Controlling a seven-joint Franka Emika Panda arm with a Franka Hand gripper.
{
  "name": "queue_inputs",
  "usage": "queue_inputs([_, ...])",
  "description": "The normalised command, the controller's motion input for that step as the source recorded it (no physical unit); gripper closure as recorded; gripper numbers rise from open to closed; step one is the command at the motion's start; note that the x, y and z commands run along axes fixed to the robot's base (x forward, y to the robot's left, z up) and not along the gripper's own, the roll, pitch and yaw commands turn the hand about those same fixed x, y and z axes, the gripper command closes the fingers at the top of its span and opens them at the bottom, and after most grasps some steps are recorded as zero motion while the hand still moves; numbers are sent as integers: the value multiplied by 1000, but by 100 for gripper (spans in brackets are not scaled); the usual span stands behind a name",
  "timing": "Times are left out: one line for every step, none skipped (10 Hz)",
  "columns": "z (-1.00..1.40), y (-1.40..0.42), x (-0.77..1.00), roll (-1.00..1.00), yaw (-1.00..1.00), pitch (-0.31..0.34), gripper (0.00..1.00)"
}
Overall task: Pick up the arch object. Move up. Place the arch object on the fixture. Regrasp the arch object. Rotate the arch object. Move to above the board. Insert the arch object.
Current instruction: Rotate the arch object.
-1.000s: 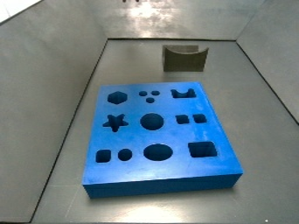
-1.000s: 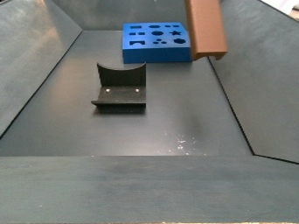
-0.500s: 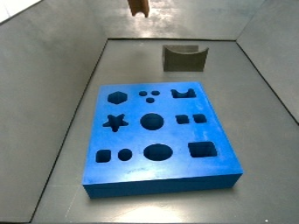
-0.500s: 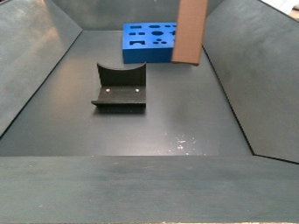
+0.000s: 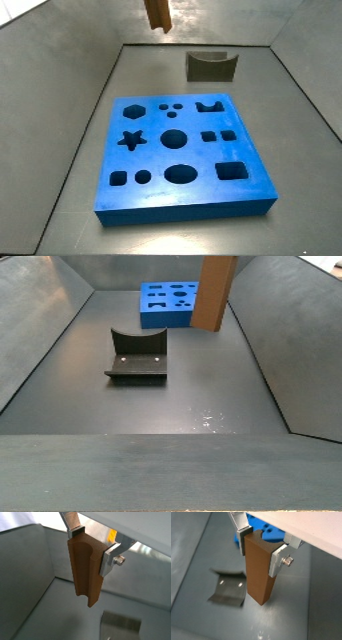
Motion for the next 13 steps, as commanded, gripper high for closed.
queue_inputs([18, 11, 2, -939, -1000, 470, 100])
queue_inputs([25, 27, 24, -976, -984, 560, 100])
queue_inputs([29, 18, 36, -753, -732, 509, 100])
queue_inputs([27, 15, 75, -465, -413, 404, 100])
queue_inputs([10, 12, 86, -352, -294, 339, 100])
queue_inputs([0, 27, 34, -30, -1000, 30, 100])
queue_inputs([17, 24, 0, -25, -1000, 21, 100])
queue_inputs([10, 23, -7, -26, -1000, 22, 100])
queue_inputs([7, 23, -7, -27, -1000, 23, 100])
queue_inputs([7, 23, -6, -29, -1000, 24, 100])
queue_inputs([6, 22, -6, -30, -1000, 26, 100])
queue_inputs([6, 22, -5, -32, -1000, 27, 100])
queue_inputs([6, 22, -5, -33, -1000, 28, 100])
